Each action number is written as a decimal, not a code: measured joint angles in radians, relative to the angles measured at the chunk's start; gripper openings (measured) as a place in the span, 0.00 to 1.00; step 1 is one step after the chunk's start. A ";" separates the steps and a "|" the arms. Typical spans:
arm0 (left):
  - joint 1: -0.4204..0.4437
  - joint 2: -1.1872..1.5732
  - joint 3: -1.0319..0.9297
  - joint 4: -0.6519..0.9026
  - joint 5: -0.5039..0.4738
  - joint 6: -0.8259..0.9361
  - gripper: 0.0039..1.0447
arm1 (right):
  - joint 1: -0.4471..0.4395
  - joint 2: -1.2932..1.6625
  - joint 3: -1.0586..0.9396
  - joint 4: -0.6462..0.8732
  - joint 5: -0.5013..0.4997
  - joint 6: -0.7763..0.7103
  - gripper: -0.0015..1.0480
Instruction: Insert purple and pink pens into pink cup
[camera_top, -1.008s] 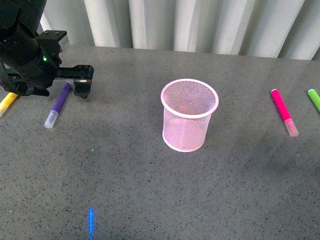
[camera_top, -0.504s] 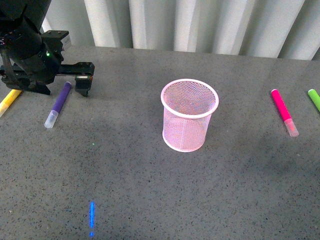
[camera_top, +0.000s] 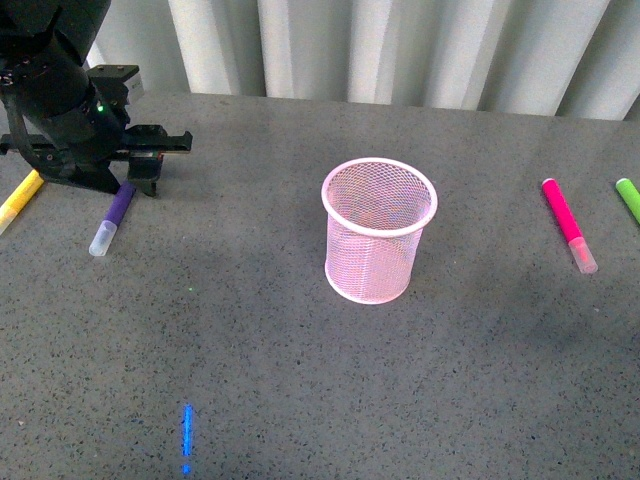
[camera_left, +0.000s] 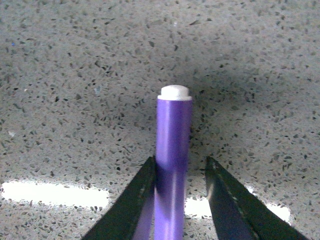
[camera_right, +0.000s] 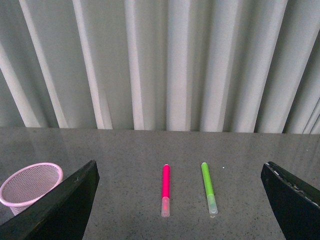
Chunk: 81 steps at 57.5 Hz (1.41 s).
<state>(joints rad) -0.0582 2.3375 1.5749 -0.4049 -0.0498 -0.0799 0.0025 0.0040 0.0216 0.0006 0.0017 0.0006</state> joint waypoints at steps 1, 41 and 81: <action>0.000 0.000 -0.002 0.001 0.000 -0.005 0.25 | 0.000 0.000 0.000 0.000 0.000 0.000 0.93; -0.036 -0.270 -0.382 0.570 0.131 -0.026 0.12 | 0.000 0.000 0.000 0.000 0.000 0.000 0.93; -0.131 -0.558 -0.867 1.448 0.140 -0.255 0.12 | 0.000 0.000 0.000 0.000 0.000 0.000 0.93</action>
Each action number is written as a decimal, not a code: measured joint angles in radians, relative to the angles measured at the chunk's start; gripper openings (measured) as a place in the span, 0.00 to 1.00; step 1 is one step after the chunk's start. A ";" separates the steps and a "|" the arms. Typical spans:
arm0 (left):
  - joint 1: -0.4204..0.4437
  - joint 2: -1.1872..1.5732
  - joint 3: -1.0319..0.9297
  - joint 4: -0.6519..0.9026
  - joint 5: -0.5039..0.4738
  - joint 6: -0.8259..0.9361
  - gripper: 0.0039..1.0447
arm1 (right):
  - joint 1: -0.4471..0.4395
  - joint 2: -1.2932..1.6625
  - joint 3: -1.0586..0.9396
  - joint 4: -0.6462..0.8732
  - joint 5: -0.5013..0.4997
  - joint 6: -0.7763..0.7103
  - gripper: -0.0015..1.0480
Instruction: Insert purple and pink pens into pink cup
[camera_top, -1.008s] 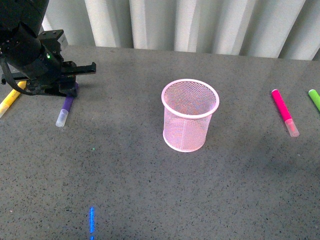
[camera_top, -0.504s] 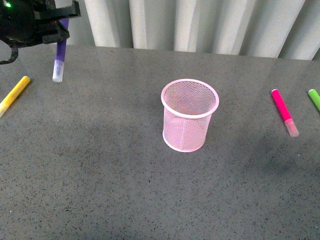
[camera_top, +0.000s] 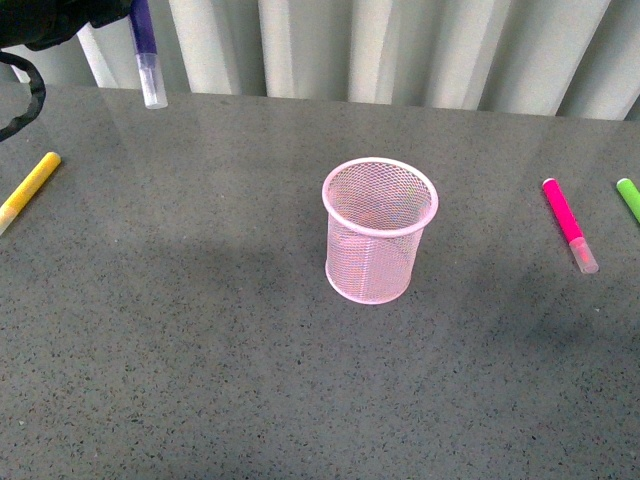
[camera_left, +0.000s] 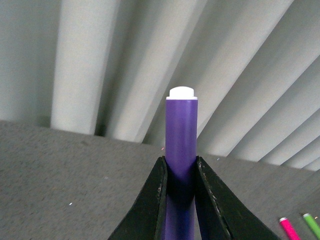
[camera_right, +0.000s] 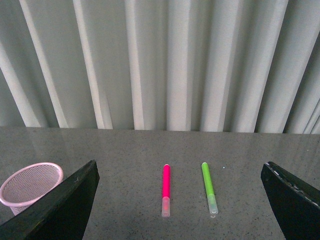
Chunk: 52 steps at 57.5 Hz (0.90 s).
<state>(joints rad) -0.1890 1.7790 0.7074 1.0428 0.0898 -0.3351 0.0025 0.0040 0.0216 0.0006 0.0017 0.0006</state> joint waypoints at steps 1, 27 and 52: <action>-0.006 0.003 -0.001 0.019 0.000 -0.009 0.12 | 0.000 0.000 0.000 0.000 0.000 0.000 0.93; -0.170 0.130 0.019 0.185 0.002 -0.090 0.12 | 0.000 0.000 0.000 0.000 0.000 0.000 0.93; -0.277 0.256 0.082 0.240 0.014 -0.150 0.12 | 0.000 0.000 0.000 0.000 0.000 0.000 0.93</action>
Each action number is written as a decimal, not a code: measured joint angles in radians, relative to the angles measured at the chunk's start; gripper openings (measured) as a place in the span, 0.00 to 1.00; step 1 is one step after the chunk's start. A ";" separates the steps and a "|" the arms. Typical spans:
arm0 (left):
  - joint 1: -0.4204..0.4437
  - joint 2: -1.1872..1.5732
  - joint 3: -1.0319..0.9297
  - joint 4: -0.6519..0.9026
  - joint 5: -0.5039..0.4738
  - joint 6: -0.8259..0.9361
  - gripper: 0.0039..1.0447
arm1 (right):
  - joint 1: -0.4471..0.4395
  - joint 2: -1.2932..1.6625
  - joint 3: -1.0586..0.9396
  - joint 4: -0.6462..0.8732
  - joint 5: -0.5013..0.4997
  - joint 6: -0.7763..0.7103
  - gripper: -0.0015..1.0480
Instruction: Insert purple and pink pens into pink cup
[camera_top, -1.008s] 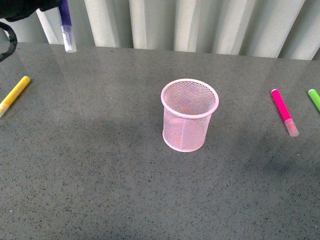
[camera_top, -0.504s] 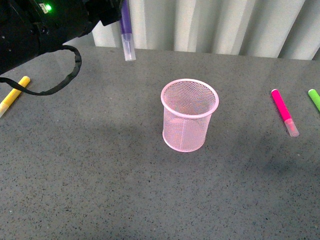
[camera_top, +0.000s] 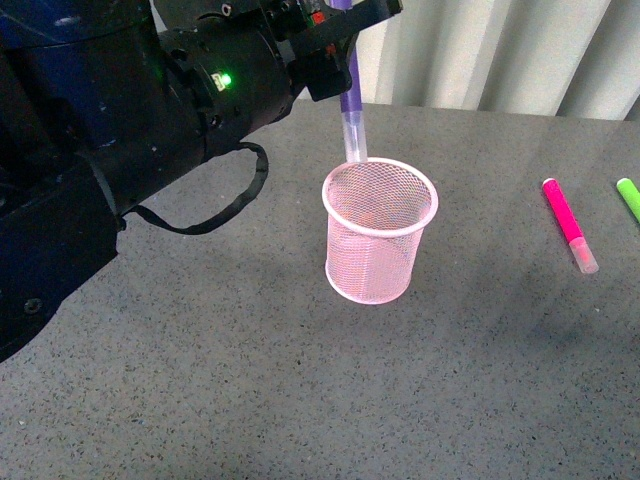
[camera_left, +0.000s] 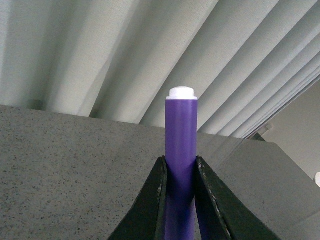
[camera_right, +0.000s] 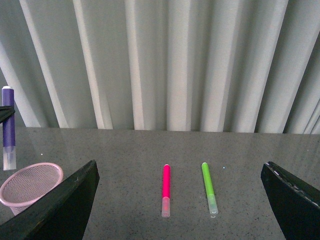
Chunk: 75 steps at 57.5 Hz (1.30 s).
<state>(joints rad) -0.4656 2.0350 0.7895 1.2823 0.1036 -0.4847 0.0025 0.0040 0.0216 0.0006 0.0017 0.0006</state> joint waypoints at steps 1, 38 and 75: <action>-0.002 0.003 0.003 0.001 -0.002 0.000 0.12 | 0.000 0.000 0.000 0.000 0.000 0.000 0.93; -0.044 0.120 0.037 0.018 -0.063 -0.016 0.12 | 0.000 0.000 0.000 0.000 0.000 0.000 0.93; -0.039 0.047 -0.007 -0.095 -0.083 -0.072 0.84 | 0.000 0.000 0.000 0.000 0.000 0.000 0.93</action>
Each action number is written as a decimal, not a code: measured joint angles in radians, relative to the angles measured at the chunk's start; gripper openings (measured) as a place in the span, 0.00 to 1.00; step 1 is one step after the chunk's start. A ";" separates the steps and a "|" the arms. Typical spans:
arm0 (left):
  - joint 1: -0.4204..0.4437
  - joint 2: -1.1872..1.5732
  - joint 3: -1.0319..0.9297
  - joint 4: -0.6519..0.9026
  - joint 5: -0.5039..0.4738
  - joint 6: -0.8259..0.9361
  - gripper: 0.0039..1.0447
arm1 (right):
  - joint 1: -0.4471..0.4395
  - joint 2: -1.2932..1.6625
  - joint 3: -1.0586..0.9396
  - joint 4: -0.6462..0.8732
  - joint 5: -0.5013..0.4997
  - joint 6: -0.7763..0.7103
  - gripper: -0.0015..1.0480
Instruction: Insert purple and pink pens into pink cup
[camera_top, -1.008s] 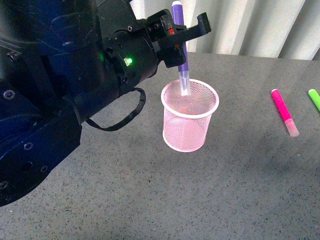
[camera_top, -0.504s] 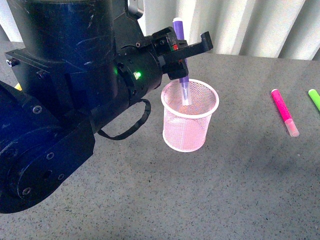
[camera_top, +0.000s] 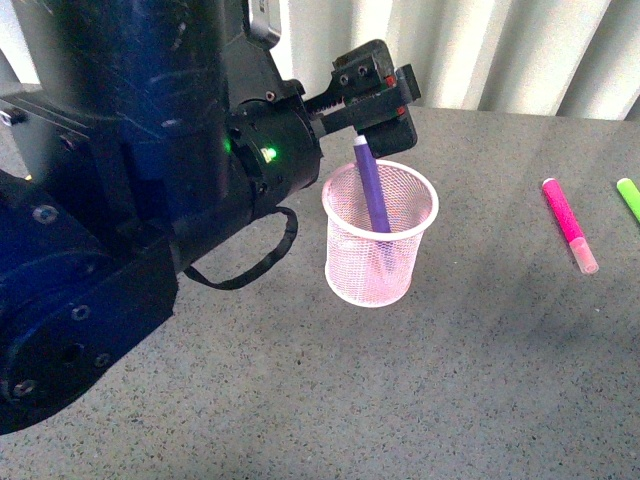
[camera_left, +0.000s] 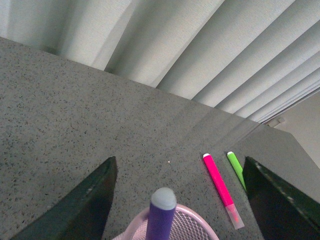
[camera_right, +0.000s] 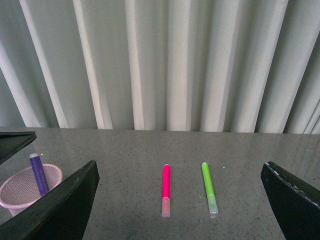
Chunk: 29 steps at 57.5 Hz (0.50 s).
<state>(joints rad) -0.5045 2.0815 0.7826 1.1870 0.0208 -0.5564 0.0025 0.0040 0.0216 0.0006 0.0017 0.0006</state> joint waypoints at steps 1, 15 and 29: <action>0.002 -0.009 -0.005 -0.009 0.000 0.004 0.86 | 0.000 0.000 0.000 0.000 0.000 0.000 0.93; 0.115 -0.316 -0.105 -0.454 0.056 0.231 0.94 | 0.000 0.000 0.000 0.000 0.000 0.000 0.93; 0.229 -0.427 -0.137 -0.753 0.001 0.438 0.94 | 0.000 0.000 0.000 0.000 -0.002 0.000 0.93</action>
<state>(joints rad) -0.2756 1.6546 0.6453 0.4343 0.0219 -0.1188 0.0025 0.0044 0.0216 0.0006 -0.0002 0.0006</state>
